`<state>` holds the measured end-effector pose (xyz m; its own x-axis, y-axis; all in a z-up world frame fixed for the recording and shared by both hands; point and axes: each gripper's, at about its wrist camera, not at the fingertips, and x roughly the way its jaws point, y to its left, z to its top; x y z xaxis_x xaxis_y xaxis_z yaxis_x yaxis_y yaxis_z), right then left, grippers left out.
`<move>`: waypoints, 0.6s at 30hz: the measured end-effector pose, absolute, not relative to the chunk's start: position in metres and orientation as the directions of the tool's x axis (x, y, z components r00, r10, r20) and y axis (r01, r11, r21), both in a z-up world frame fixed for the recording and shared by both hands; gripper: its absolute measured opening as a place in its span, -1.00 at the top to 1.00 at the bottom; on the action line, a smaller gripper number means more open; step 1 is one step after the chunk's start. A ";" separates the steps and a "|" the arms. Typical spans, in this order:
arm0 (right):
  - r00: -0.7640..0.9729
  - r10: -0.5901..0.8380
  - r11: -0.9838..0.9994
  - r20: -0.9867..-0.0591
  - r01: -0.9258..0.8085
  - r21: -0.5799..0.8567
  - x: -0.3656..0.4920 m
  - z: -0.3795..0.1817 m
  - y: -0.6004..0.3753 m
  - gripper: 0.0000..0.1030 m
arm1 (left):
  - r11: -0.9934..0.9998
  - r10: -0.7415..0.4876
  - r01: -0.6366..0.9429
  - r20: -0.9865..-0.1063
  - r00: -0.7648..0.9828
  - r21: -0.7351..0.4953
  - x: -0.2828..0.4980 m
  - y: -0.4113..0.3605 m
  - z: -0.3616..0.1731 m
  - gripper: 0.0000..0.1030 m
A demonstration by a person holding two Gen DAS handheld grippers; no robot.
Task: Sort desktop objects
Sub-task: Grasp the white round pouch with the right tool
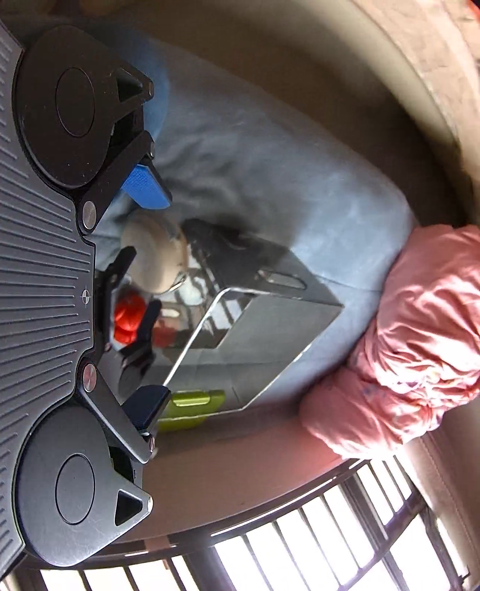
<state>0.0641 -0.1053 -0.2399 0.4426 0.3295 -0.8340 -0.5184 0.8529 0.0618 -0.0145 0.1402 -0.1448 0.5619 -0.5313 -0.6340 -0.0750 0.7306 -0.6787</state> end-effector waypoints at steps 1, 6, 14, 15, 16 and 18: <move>0.418 0.337 0.845 -0.843 -0.529 0.076 0.070 -0.247 -0.103 -0.59 | 0.726 -0.527 -0.076 -0.624 0.577 -0.683 -0.014 0.140 -0.146 -1.00; 0.271 0.507 0.806 -0.819 -0.485 0.339 0.102 -0.275 -0.113 -0.21 | 0.667 -0.495 -0.140 -0.576 0.651 -0.732 -0.006 0.141 -0.167 -1.00; 0.349 0.550 0.749 -0.759 -0.609 0.262 0.049 -0.183 -0.146 0.17 | 0.631 -0.488 -0.136 -0.528 0.695 -0.763 0.001 0.135 -0.192 -1.00; 0.385 0.553 0.756 -0.739 -0.604 0.252 0.048 -0.163 -0.155 0.17 | 0.613 -0.526 -0.112 -0.510 0.681 -0.782 0.003 0.131 -0.195 -1.00; 0.429 0.551 0.771 -0.716 -0.589 0.240 0.050 -0.141 -0.167 0.17 | 0.588 -0.574 -0.087 -0.490 0.656 -0.804 0.007 0.126 -0.197 -1.00; 0.489 0.519 0.817 -0.701 -0.524 0.240 0.070 -0.107 -0.187 0.17 | 0.581 -0.640 -0.035 -0.483 0.597 -0.813 0.013 0.109 -0.198 -1.00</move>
